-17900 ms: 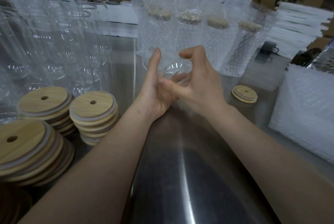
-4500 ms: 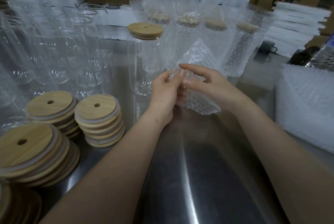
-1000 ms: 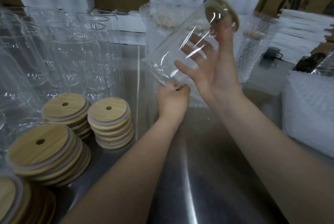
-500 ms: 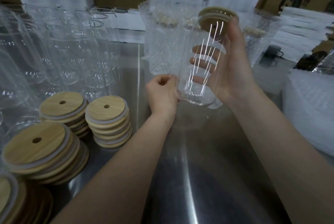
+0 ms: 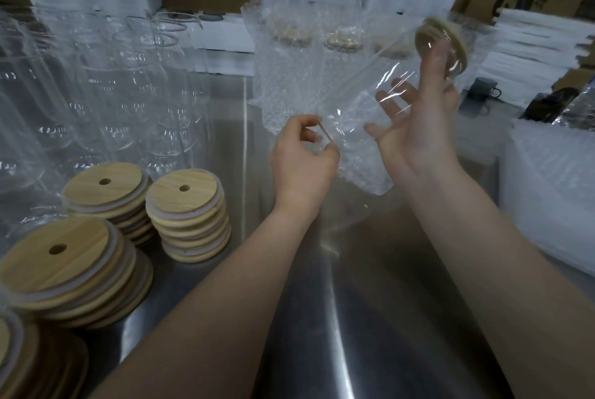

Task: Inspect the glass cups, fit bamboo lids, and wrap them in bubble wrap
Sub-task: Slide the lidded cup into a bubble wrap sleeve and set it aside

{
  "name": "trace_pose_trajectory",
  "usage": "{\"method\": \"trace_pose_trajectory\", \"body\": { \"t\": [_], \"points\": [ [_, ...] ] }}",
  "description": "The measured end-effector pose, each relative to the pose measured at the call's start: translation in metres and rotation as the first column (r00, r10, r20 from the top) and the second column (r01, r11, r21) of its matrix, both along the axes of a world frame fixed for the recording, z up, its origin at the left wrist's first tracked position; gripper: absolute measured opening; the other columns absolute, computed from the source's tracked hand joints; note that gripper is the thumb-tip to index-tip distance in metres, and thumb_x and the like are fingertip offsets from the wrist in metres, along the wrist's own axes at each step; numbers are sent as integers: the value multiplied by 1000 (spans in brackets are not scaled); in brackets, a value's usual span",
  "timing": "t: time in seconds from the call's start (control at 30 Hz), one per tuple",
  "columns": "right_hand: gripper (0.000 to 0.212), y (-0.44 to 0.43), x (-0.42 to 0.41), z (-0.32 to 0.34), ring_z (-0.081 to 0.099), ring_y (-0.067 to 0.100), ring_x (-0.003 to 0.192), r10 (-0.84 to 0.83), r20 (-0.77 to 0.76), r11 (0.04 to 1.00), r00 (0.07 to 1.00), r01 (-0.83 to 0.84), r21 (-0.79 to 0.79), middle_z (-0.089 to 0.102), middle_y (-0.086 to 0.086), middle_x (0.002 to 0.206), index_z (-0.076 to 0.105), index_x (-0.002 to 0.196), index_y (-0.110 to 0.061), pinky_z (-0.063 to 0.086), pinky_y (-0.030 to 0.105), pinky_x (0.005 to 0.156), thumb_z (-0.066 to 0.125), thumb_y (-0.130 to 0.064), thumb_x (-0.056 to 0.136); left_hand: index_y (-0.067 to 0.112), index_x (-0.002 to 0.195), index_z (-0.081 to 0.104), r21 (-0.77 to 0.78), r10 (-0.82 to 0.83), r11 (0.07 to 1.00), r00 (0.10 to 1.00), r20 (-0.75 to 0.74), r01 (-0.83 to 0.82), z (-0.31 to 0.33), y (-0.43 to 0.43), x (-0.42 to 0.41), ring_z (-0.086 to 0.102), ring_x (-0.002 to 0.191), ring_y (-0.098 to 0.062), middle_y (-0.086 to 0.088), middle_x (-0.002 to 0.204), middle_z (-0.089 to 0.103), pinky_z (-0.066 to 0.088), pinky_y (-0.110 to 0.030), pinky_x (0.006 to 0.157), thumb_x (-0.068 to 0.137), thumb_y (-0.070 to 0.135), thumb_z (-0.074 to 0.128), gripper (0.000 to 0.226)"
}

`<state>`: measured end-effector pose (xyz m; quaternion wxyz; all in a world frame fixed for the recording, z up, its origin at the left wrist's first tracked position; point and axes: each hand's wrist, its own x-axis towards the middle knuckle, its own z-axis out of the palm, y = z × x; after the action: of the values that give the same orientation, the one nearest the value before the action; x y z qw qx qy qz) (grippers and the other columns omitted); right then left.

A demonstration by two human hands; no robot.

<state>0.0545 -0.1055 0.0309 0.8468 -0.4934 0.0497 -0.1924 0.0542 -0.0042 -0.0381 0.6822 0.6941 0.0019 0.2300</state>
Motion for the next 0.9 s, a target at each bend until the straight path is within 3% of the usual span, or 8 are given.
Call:
{"method": "trace_pose_trajectory", "body": {
  "t": [0.13,0.27,0.4,0.6,0.77,0.9],
  "points": [
    [61,2,3,-5,53,16,121,-25,13,997,1000,26,-76,48,-4,139,24,145,-30,35,61,108,53,-50,96,21,104,58,-128,-5,992,999,-39,-1,3,0,-1,60,70,-21,-2,93,62,57,-41,69,81,0,66,33],
    [65,1,5,-8,48,16,128,-23,18,991,1000,25,-132,48,-17,126,19,147,-33,32,63,107,55,-49,95,18,103,59,-172,4,985,999,-35,-10,4,1,-1,59,64,-18,3,87,63,54,-34,64,83,0,64,28],
    [75,-3,4,-8,43,17,134,-15,10,966,1000,17,-260,43,-18,131,10,150,-34,29,68,107,58,-49,94,22,95,58,-179,63,981,997,-41,-69,4,2,0,62,65,-19,3,83,64,55,-32,63,85,2,62,23],
    [52,-2,5,-11,52,10,123,19,30,902,999,-4,-431,48,-26,111,23,128,-41,34,55,111,61,-47,92,13,95,58,-292,25,955,996,-87,-50,4,6,3,52,42,-4,-1,74,60,47,-19,46,85,-5,59,20],
    [64,-1,5,-10,53,10,124,-10,62,917,998,34,-397,50,-19,122,22,142,-36,34,53,111,61,-49,92,11,98,61,-286,-101,957,981,-167,50,5,8,7,53,57,-6,-1,72,58,46,-23,62,81,-7,57,25],
    [67,-6,4,-8,56,11,119,-35,68,947,997,55,-317,51,-8,136,26,146,-31,38,55,100,60,-51,92,10,106,63,-248,-192,958,962,-196,140,6,7,8,53,58,1,4,76,59,43,-11,54,82,-8,60,30]
  ]
}}
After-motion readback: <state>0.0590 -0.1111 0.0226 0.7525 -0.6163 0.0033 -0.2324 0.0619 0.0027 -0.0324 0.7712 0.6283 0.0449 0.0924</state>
